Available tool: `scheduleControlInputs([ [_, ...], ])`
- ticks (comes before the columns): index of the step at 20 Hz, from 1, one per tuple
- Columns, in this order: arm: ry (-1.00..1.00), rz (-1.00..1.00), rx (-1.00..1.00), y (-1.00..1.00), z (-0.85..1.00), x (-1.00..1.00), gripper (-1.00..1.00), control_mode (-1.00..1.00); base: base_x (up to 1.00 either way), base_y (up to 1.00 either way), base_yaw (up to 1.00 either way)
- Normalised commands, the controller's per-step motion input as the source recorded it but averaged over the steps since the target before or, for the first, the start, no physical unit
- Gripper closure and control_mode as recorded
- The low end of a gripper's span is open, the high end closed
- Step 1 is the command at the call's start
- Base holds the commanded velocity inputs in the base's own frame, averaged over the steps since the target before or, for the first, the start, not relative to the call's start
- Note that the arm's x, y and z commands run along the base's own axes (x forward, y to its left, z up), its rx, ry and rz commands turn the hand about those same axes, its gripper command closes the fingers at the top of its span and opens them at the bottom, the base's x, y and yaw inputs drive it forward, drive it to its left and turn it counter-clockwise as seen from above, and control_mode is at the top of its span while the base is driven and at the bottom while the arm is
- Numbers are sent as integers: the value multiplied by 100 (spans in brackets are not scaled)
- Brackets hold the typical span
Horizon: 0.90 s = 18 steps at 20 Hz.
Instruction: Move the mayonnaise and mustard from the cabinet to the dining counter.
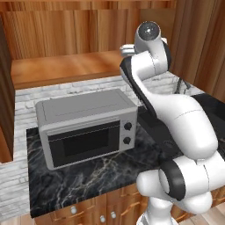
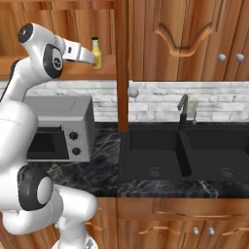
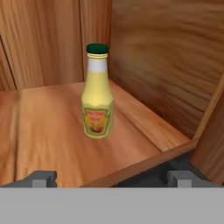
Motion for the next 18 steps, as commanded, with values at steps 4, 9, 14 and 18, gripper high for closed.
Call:
scheduleControlInputs([
  [4, 0, 0, 4, 0, -2, 35, -100, -100, 0, 0, 0],
  [9, -10, 0, 3, -8, -3, 12, -100, -100, 0, 0, 0],
  [14, -9, 5, 0, -19, -9, 4, -100, -100, 0, 0, 0],
  [18, -2, 3, 0, -11, -5, 6, -100, -100, 0, 0, 0],
])
